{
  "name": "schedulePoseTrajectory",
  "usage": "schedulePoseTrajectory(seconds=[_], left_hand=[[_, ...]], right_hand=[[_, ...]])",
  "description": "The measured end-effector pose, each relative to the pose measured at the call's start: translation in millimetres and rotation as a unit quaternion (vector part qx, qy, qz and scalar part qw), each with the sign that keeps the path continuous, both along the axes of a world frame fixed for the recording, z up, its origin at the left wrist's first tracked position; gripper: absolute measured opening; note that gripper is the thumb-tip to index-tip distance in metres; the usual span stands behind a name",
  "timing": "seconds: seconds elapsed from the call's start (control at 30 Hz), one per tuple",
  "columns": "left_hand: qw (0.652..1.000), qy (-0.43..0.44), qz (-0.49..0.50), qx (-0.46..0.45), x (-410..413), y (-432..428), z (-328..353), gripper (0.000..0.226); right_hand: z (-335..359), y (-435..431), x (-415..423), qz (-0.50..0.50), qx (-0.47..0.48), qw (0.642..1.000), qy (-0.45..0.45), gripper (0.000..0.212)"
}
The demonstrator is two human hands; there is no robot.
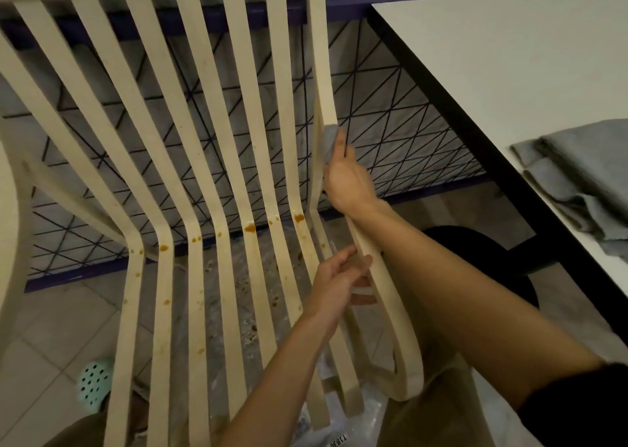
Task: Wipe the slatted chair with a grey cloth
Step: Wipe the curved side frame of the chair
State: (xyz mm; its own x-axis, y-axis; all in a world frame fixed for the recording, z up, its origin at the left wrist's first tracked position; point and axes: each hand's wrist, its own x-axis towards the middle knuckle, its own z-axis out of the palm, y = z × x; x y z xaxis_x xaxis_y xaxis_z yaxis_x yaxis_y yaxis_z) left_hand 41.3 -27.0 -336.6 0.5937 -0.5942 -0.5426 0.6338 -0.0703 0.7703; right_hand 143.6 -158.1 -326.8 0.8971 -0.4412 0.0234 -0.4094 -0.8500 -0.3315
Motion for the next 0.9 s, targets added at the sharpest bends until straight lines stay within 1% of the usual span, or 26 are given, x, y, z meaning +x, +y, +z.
schedulePoseTrajectory(seconds=[0.07,0.17,0.23,0.3,0.4,0.57,0.67,0.83,0.9], left_hand=[[1.000,-0.008,-0.003,-0.001,5,-2,0,0.050],[1.000,-0.021,-0.020,0.007,13,-3,-4,0.061],[0.999,-0.031,-0.026,0.010,16,-5,-5,0.060],[0.999,-0.038,-0.025,0.011,15,-7,-6,0.057],[0.999,-0.035,-0.018,0.016,12,-8,-2,0.052],[0.998,-0.041,0.009,0.043,2,-10,3,0.050],[0.999,-0.026,0.015,0.033,-15,-2,3,0.049],[0.996,0.002,-0.078,0.050,-75,22,-17,0.064],[0.992,-0.008,-0.118,0.041,-97,28,-24,0.064]], right_hand=[[5,-6,20,-0.004,0.003,1.000,-0.022,0.087],[6,-14,39,-0.005,0.005,0.998,-0.055,0.085],[3,-16,41,-0.006,0.010,0.997,-0.075,0.079],[0,-16,38,-0.006,0.022,0.997,-0.078,0.078],[-5,-14,21,-0.003,0.032,0.998,-0.051,0.083],[-13,0,-29,-0.001,0.058,0.998,-0.011,0.071],[-12,9,-62,0.010,0.059,0.998,0.027,0.071],[-8,23,-117,0.010,0.095,0.994,0.055,0.068],[-7,27,-139,0.007,0.110,0.993,0.050,0.070]])
